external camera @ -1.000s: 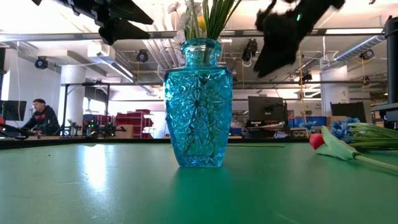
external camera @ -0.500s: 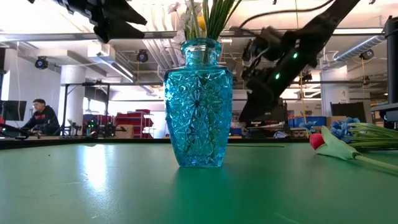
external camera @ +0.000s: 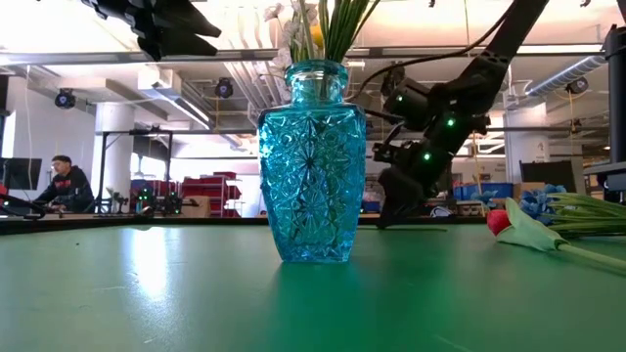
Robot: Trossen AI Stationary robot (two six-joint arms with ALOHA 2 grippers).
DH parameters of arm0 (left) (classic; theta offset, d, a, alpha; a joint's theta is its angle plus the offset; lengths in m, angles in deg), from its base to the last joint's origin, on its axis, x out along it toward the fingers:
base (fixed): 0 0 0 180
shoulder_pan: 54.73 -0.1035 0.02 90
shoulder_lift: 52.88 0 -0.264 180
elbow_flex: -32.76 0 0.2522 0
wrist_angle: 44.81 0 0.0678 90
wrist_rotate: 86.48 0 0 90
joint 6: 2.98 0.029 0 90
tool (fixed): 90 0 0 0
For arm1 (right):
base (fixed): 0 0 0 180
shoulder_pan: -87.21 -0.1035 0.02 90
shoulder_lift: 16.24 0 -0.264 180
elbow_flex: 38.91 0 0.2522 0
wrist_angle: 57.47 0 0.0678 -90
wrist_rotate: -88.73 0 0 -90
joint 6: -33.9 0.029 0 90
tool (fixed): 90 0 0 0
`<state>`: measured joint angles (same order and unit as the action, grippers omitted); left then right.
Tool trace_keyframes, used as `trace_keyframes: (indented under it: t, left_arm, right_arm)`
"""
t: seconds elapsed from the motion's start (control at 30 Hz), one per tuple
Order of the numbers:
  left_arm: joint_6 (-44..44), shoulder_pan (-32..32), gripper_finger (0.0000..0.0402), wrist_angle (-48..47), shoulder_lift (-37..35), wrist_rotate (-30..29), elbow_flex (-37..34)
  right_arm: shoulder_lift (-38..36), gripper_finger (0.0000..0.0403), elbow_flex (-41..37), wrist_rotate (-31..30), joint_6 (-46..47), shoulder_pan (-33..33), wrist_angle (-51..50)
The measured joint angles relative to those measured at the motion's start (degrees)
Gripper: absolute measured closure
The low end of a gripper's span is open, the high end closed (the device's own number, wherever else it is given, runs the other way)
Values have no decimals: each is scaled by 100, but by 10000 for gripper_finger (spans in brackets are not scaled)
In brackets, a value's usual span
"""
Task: Sort flowers into vase by color
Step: Put the yellow flower into the violet vase
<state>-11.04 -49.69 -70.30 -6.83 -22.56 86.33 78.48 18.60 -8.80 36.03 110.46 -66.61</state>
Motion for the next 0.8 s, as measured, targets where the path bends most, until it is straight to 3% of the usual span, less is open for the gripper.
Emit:
trace_keyframes:
  t: [0.4,0.67,0.8]
  left_arm:
    - [7,0,154,-303,-41,-204,-7]
    - [87,-2,154,-307,-63,-208,-9]
    - [92,0,154,-352,-65,-208,-9]
  right_arm:
    - [136,269,8,353,62,268,81]
    - [445,381,20,751,243,275,121]
    - [343,390,16,764,384,280,135]
